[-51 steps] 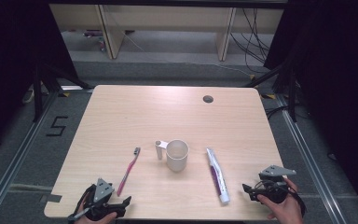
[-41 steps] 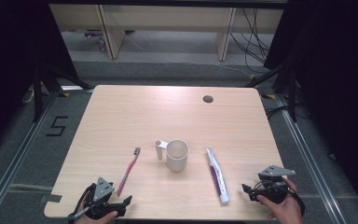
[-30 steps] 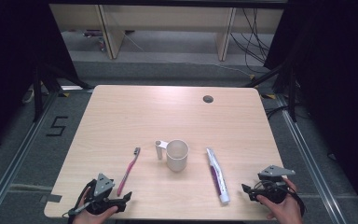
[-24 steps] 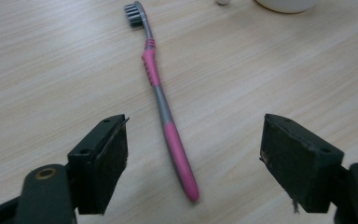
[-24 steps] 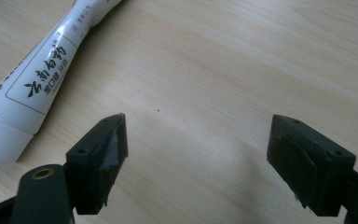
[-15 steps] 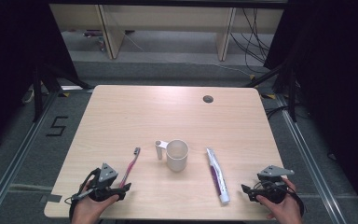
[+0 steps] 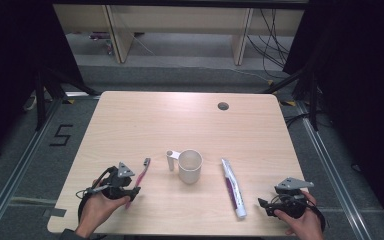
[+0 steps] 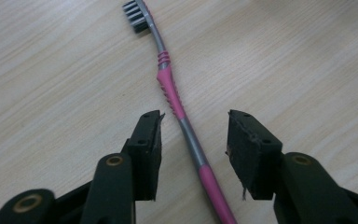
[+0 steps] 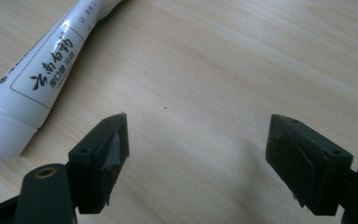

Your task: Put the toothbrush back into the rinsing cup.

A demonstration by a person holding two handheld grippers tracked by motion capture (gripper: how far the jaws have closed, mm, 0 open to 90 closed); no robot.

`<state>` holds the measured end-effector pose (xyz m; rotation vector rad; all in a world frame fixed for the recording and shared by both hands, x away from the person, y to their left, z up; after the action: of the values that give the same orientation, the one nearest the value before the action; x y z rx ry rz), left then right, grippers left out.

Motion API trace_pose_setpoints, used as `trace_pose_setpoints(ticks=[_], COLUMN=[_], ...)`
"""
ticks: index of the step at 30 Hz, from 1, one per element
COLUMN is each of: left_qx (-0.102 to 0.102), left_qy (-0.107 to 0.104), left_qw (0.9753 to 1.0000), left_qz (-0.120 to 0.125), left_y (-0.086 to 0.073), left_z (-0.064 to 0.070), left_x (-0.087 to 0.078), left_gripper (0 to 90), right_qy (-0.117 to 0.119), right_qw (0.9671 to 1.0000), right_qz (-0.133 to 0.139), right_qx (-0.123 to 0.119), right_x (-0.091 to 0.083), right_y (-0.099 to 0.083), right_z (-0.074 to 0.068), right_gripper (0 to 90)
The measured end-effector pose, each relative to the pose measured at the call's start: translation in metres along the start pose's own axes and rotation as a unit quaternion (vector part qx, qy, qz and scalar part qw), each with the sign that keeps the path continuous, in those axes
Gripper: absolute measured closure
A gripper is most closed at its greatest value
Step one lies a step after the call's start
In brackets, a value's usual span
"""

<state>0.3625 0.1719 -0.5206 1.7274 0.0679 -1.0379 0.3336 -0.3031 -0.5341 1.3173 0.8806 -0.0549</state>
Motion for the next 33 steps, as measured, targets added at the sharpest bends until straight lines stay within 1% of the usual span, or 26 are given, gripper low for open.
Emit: trace_pose_setpoints(ticks=[1,3,4,5,6,7,8,9,10,11,13,14,16,17,19,20,21,22,23,24,25,28,31,32,33], left_qx=[0.006,0.006,0.008,0.011,0.013,0.013,0.015,0.011,0.016,0.013,0.016,0.016,0.012,0.014,0.015,0.012,0.013,0.010,0.010,0.011,0.009,0.009,0.017,0.010,0.019], left_qy=[0.000,0.000,0.001,0.001,0.002,-0.001,-0.003,-0.001,-0.008,-0.009,-0.011,-0.010,-0.008,-0.015,-0.018,-0.018,-0.017,-0.016,-0.016,-0.020,-0.019,-0.023,-0.027,-0.025,-0.027], left_qw=[0.9999,0.9999,0.9997,0.9996,0.9994,0.9994,0.9991,0.9991,0.9988,0.9985,0.9979,0.9976,0.9974,0.9967,0.9959,0.9953,0.9954,0.9954,0.9952,0.9946,0.9945,0.9929,0.9911,0.9905,0.9900], left_qz=[-0.008,-0.015,-0.021,-0.025,-0.032,-0.033,-0.039,-0.040,-0.046,-0.052,-0.062,-0.066,-0.070,-0.078,-0.088,-0.094,-0.093,-0.094,-0.096,-0.101,-0.102,-0.116,-0.129,-0.135,-0.137], left_y=[0.001,0.002,0.003,0.004,0.005,0.006,0.008,0.009,0.010,0.011,0.013,0.013,0.014,0.014,0.014,0.014,0.014,0.015,0.015,0.015,0.015,0.015,0.017,0.017,0.018], left_z=[-0.002,-0.003,-0.005,-0.006,-0.007,-0.008,-0.009,-0.009,-0.010,-0.010,-0.010,-0.010,-0.010,-0.011,-0.011,-0.011,-0.012,-0.013,-0.013,-0.014,-0.014,-0.016,-0.016,-0.015,-0.017], left_x=[0.001,0.003,0.004,0.005,0.005,0.007,0.007,0.009,0.011,0.012,0.016,0.017,0.021,0.022,0.024,0.025,0.026,0.027,0.027,0.028,0.029,0.032,0.034,0.034,0.035], left_gripper=[58.3,59.4,60.4,61.8,62.8,64.3,65.3,66.0,66.7,67.2,67.8,68.4,69.1,69.9,70.3,70.5,70.8,70.9,71.2,71.9,72.5,73.9,75.6,76.9,76.9], right_qy=[0.001,0.001,-0.001,0.001,0.003,0.002,0.002,0.002,0.002,0.003,0.002,0.005,0.006,0.006,0.006,0.006,0.005,0.007,0.009,0.009,0.011,0.011,0.012,0.012,0.012], right_qw=[1.0000,1.0000,0.9998,0.9997,0.9998,0.9999,1.0000,1.0000,1.0000,1.0000,1.0000,1.0000,1.0000,1.0000,1.0000,0.9999,1.0000,1.0000,1.0000,1.0000,0.9999,0.9999,0.9999,0.9999,0.9999], right_qz=[-0.001,-0.002,-0.007,-0.009,-0.007,-0.007,0.002,0.000,0.000,0.000,0.001,-0.001,-0.001,-0.002,-0.001,-0.006,-0.002,-0.003,-0.002,-0.002,-0.008,-0.007,-0.008,-0.009,-0.009], right_qx=[-0.001,-0.001,0.019,0.022,0.020,0.015,0.003,0.003,0.003,0.004,0.003,-0.003,-0.006,-0.006,-0.007,0.006,-0.001,-0.001,-0.002,-0.002,0.005,0.001,0.001,0.004,0.004], right_x=[0.000,0.000,0.000,0.000,0.000,0.000,0.002,0.002,0.002,0.002,0.003,0.002,0.002,0.002,0.002,0.002,0.003,0.003,0.003,0.003,0.002,0.002,0.003,0.003,0.003], right_y=[0.000,0.000,0.000,-0.001,-0.001,-0.001,-0.001,-0.001,-0.001,-0.001,-0.001,-0.001,-0.001,-0.001,-0.001,-0.001,-0.001,-0.001,-0.001,-0.001,-0.001,-0.001,-0.001,-0.001,-0.001], right_z=[0.000,0.000,-0.004,-0.004,-0.004,-0.004,-0.002,-0.002,-0.002,-0.002,-0.002,-0.001,-0.001,-0.001,-0.001,-0.003,-0.002,-0.002,-0.003,-0.003,-0.003,-0.003,-0.003,-0.004,-0.004], right_gripper=[22.3,22.3,22.4,22.4,22.5,22.5,22.6,22.7,22.7,22.7,22.9,22.9,23.1,23.1,23.1,23.1,23.2,23.2,23.3,23.3,23.3,23.4,23.6,23.6,23.6])
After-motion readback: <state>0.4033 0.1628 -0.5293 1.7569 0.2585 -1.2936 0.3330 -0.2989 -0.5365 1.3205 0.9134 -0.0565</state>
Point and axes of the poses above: each handheld gripper's, and its own axes: x roughly forward along the jaws, y roughly out of its top, z roughly to its right, the point moved 5 cm from there along x, roughly forward along the jaws, and after that the axes turned 15 degrees about z, right-handed, at the moved point
